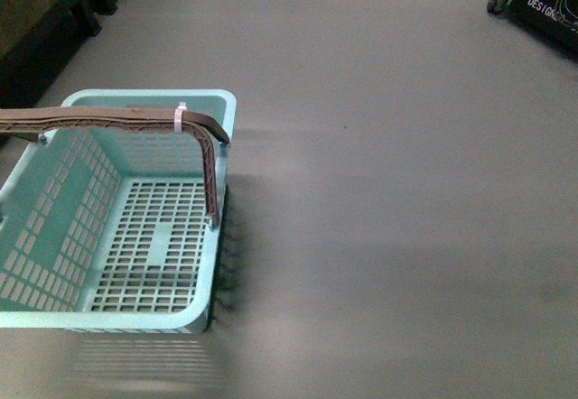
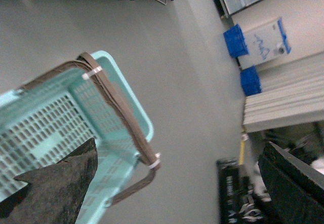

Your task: Pick mango and avocado into basket

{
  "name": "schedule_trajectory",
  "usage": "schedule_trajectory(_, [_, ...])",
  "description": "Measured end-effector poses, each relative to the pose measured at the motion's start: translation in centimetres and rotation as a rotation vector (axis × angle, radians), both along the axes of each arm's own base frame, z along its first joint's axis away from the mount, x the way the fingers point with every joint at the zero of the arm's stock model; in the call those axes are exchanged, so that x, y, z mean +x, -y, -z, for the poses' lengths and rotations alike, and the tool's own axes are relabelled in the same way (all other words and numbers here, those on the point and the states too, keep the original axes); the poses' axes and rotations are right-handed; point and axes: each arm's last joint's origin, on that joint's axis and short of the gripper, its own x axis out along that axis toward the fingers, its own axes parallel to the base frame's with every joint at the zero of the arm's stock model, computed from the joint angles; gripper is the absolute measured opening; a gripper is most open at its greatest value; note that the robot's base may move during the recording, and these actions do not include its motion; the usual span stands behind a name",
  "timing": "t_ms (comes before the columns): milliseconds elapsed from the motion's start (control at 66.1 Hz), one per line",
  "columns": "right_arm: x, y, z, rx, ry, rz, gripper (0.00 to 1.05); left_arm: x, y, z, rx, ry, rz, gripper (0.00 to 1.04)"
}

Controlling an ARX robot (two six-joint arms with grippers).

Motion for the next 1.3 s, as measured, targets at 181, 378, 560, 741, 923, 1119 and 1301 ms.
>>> schedule_trajectory(181, [0.0,0.0,0.0,0.000,0.000,0.000,0.96,7.5,-0.6,3.4,-0.232,-0.062,-0.082,0.96])
schedule_trajectory(378, [0.0,0.0,0.0,0.000,0.000,0.000,0.96,15.7,1.2,11.4,-0.295,-0.322,-0.096,0.96])
schedule_trajectory(560, [0.0,0.0,0.0,0.000,0.000,0.000,0.96,19.4,2.0,13.9,-0.295,-0.344,-0.081,0.96])
schedule_trajectory(741, [0.0,0.0,0.0,0.000,0.000,0.000,0.96,22.5,2.6,16.2,-0.276,-0.369,-0.065,0.96])
schedule_trajectory(923, [0.0,0.0,0.0,0.000,0.000,0.000,0.96,24.9,3.5,16.8,-0.272,-0.365,-0.045,0.96])
schedule_trajectory(1119, [0.0,0.0,0.0,0.000,0.000,0.000,0.96,25.8,4.5,17.5,-0.267,-0.385,-0.031,0.96])
schedule_trajectory(1301, [0.0,0.0,0.0,0.000,0.000,0.000,0.96,26.2,4.7,17.6,-0.255,-0.424,-0.050,0.69])
